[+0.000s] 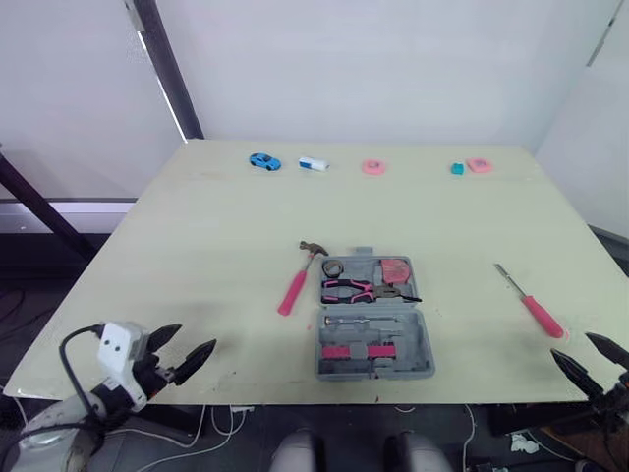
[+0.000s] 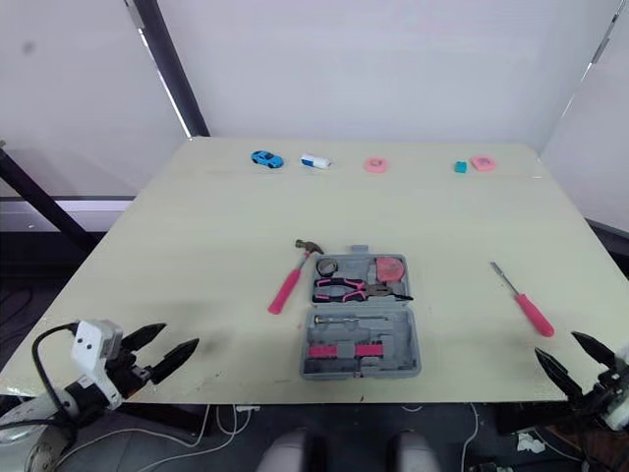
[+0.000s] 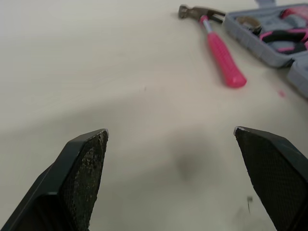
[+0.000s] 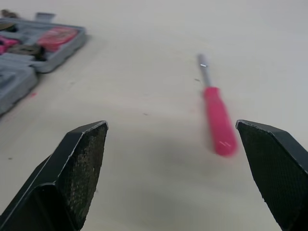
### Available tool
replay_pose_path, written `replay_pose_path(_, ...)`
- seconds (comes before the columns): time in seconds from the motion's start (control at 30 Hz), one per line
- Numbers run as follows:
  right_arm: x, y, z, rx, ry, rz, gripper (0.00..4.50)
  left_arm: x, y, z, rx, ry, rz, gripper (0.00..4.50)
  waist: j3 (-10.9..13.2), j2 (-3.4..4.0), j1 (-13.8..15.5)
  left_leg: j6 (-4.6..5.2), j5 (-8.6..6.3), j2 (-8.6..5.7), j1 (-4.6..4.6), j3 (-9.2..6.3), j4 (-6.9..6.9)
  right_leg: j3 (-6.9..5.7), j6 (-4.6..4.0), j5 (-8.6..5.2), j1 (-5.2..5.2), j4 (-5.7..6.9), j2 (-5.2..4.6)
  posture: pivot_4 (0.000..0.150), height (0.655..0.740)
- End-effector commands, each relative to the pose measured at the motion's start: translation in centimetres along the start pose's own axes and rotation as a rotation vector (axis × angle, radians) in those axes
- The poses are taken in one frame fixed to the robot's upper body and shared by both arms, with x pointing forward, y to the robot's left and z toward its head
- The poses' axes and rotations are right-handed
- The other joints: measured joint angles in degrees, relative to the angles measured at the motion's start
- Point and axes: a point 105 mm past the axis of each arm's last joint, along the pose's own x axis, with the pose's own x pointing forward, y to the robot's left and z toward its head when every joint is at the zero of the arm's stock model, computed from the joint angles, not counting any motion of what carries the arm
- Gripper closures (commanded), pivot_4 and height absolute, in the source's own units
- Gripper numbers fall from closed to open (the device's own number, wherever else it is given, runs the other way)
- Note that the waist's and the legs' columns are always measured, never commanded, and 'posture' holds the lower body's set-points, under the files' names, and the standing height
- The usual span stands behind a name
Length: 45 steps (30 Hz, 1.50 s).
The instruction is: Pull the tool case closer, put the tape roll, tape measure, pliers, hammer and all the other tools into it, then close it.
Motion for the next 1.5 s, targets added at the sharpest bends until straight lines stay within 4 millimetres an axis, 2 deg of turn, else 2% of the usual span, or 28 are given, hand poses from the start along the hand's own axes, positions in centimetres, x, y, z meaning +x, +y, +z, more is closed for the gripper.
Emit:
replay_pose_path(0.03, -1.6, -1.4, 0.8, -0.018, -0.045, -0.067, 0.00, -1.2, 0.5, 0.6, 0.012, -0.041, 0.055, 0.04, 0.0, 0.02, -0.1, 0.00, 0.00, 0.01, -0.01, -0.02, -0.02, -0.04, 0.00, 0.00, -0.01, -0.03, 0.01, 0.150, 0.7395)
replay_pose_path(0.2, -2.0, -1.8, 0.4, -0.015, -0.033, -0.072, 0.00, -1.0, 0.2, 0.4, 0.004, -0.044, 0.056, 0.04, 0.0, 0.02, -0.1, 0.00, 0.00, 0.00, -0.01, -0.01, -0.25, -0.10, 0.00, 0.00, -0.01, -0.26, 0.01, 0.150, 0.7395)
replay_pose_path(0.4, -0.8, -1.6, 1.3, -0.035, -0.060, -0.032, 0.00, 0.3, -0.3, 0.7, 0.008, -0.054, 0.046, 0.04, 0.0, 0.04, 0.0, 0.02, 0.01, -0.04, -0.01, 0.07, -0.43, -0.33, -0.01, 0.01, -0.02, -0.43, 0.03, 0.150, 0.7395)
replay_pose_path(0.57, 1.2, 0.6, 3.2, -0.072, -0.118, 0.100, 0.00, 2.1, -0.9, 2.3, 0.017, -0.109, 0.052, 0.04, 0.0, 0.03, 0.1, 0.17, 0.10, -0.06, -0.01, 0.07, -0.50, -0.35, -0.02, 0.01, 0.00, -0.44, 0.18, 0.150, 0.7395)
replay_pose_path(0.7, 3.6, 4.5, 6.0, -0.105, -0.181, 0.306, 0.00, 4.6, -0.9, 4.2, 0.032, -0.144, 0.089, 0.04, 0.0, 0.04, 0.1, 0.28, 0.16, -0.03, 0.00, 0.07, -0.50, -0.31, -0.03, 0.03, 0.03, -0.43, 0.43, 0.150, 0.7395)
replay_pose_path(0.8, 4.9, 6.6, 7.4, -0.134, -0.190, 0.421, 0.00, 6.5, -1.3, 5.3, 0.046, -0.140, 0.091, 0.04, 0.0, 0.04, 0.1, 0.31, 0.18, -0.05, -0.01, 0.06, -0.50, -0.31, -0.19, 0.14, 0.05, -0.42, 0.48, 0.150, 0.7395)
replay_pose_path(0.9, 5.5, 8.6, 8.5, -0.130, -0.186, 0.526, 0.00, 8.2, -2.4, 6.0, 0.085, -0.118, 0.046, 0.04, 0.0, 0.00, 0.1, 0.31, 0.18, -0.08, -0.02, 0.07, -0.50, -0.29, -0.24, 0.17, 0.06, -0.43, 0.51, 0.150, 0.7395)
replay_pose_path(1.1, 7.3, 12.8, 11.5, -0.182, -0.233, 0.707, 0.00, 13.1, -4.8, 7.3, 0.059, -0.092, 0.007, 0.04, 0.0, -0.03, 0.2, 0.32, 0.19, -0.23, -0.04, 0.02, -0.59, -0.31, -0.26, 0.18, 0.08, -0.46, 0.62, 0.150, 0.7395)
replay_pose_path(1.27, 8.0, 13.7, 12.6, -0.211, -0.263, 0.747, 0.00, 16.1, -6.7, 6.6, 0.048, -0.027, -0.029, 0.04, 0.0, -0.10, 0.1, 0.32, 0.19, -0.26, 0.00, 0.01, -0.56, -0.29, -0.23, 0.19, 0.19, -0.48, 0.71, 0.150, 0.7395)
replay_pose_path(1.5, 8.3, 14.5, 13.1, -0.220, -0.272, 0.780, 0.00, 19.9, -7.1, 7.0, 0.054, 0.018, -0.008, 0.04, 0.0, -0.18, 0.2, 0.31, 0.20, -0.26, -0.04, 0.04, -0.56, -0.44, -0.09, 0.28, 0.21, -0.47, 0.79, 0.150, 0.7395)
